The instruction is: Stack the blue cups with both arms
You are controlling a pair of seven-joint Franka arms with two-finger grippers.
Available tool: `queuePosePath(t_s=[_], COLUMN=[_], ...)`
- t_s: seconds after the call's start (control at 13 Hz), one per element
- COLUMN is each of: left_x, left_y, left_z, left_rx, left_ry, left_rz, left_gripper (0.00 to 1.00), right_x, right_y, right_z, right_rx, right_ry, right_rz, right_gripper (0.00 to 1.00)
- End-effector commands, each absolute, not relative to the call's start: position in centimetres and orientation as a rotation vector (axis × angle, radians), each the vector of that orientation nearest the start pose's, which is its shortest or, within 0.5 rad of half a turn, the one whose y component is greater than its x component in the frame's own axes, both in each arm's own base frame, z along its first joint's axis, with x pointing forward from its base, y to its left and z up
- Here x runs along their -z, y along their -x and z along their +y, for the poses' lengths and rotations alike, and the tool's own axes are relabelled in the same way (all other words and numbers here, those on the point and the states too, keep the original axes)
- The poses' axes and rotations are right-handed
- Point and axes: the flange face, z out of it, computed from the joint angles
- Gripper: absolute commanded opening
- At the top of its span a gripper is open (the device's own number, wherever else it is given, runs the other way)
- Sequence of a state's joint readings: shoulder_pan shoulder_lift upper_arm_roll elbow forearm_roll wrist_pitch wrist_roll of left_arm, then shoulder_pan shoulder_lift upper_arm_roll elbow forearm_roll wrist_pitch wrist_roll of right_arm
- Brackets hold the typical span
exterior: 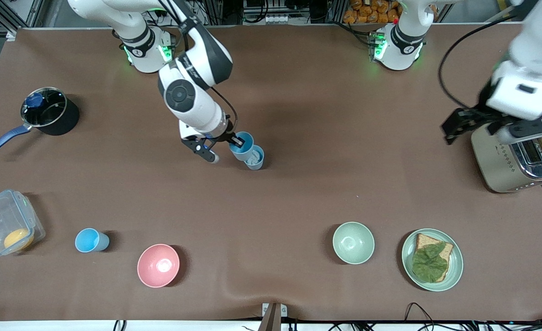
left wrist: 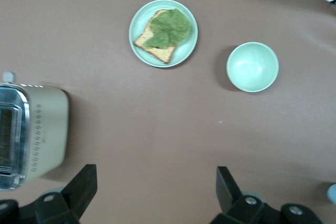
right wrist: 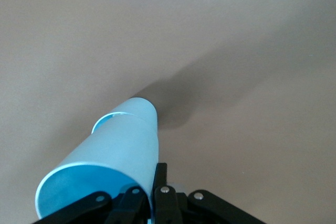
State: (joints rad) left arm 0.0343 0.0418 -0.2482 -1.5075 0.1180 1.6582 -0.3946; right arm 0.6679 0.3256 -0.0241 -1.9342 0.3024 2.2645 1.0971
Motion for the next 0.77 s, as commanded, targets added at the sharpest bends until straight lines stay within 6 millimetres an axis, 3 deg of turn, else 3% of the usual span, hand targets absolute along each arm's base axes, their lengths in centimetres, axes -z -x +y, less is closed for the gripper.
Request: queuePosePath(t_s=[0.0, 0.23, 0.69], left_x=[-64.4, -65.3, -66.0], left_y=[-55.3, -54.5, -54.0], left_z=[-7.9, -5.3, -4.3], left_rx=[0.102, 0.056, 0.064], left_ry=[3.106, 3.124, 3.107], left_rz=[-0.242, -0.212, -0.22], left_gripper=[1.0, 1.0, 1.0], right_x=[-31.5, -30.5, -30.1], right_y=[-49.1, -48.5, -48.0], right_z=[38.0, 39.0, 39.7], right_rx=[-0.24, -0.238, -0.242], right_ry=[2.795, 2.796, 2.801], right_rz=[0.991, 1.009, 1.012], right_gripper=[0.0, 0.0, 0.0])
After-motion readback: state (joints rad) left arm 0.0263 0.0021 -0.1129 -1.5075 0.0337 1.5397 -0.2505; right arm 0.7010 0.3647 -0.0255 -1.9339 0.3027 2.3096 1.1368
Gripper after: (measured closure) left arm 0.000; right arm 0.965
